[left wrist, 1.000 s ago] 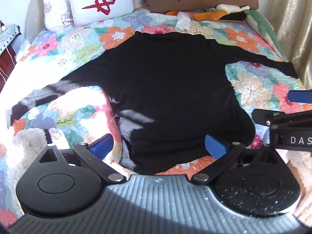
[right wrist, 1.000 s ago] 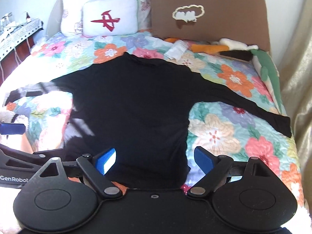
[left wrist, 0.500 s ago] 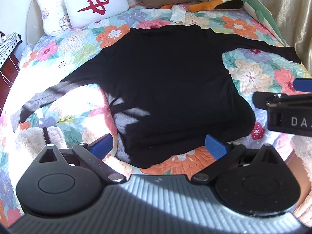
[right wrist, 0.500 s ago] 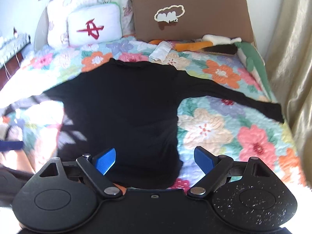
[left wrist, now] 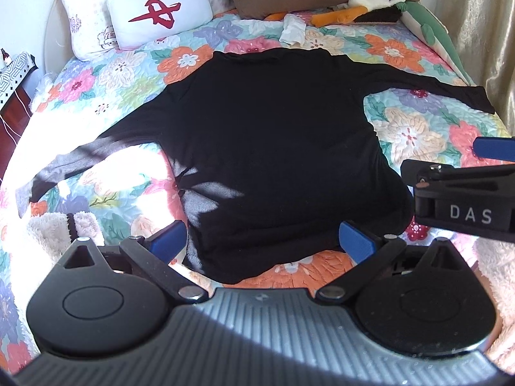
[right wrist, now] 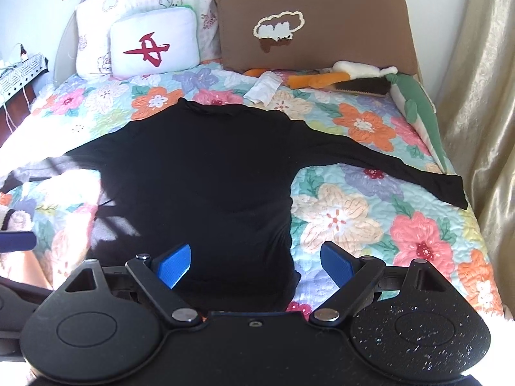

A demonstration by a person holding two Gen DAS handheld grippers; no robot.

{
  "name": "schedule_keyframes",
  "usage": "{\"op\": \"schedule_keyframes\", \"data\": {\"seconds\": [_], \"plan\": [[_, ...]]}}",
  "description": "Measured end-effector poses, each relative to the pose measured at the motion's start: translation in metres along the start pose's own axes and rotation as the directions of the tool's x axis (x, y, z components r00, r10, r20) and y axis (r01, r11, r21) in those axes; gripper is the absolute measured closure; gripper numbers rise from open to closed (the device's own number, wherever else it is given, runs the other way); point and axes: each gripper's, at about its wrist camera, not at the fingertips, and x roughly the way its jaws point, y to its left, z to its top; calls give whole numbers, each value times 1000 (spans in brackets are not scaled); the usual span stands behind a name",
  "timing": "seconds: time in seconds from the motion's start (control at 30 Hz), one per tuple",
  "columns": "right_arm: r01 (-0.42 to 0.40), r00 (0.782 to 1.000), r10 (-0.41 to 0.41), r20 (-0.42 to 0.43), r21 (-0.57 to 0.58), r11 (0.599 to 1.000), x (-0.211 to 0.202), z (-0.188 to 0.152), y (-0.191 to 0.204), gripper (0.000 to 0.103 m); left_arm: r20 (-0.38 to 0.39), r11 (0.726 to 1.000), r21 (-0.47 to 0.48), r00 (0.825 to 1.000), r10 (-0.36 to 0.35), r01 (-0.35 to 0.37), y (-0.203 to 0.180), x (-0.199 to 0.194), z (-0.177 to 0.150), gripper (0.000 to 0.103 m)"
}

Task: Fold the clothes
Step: 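Release the hem and withdraw both grippers above the flat garment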

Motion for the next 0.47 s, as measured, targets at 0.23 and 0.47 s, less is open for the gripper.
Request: {"op": "schedule_keyframes", "data": {"seconds": [0.23, 0.47], "plan": [[10, 1000, -10, -26, 20, 1000, 9, -2, -8, 13, 15, 1000, -6, 1000, -4, 4, 3, 5, 3, 0], [-13, 1000, 14, -22, 45, 999, 10, -4, -12, 13, 36, 1000, -3, 999, -2, 2, 7, 7, 3, 0]]}}
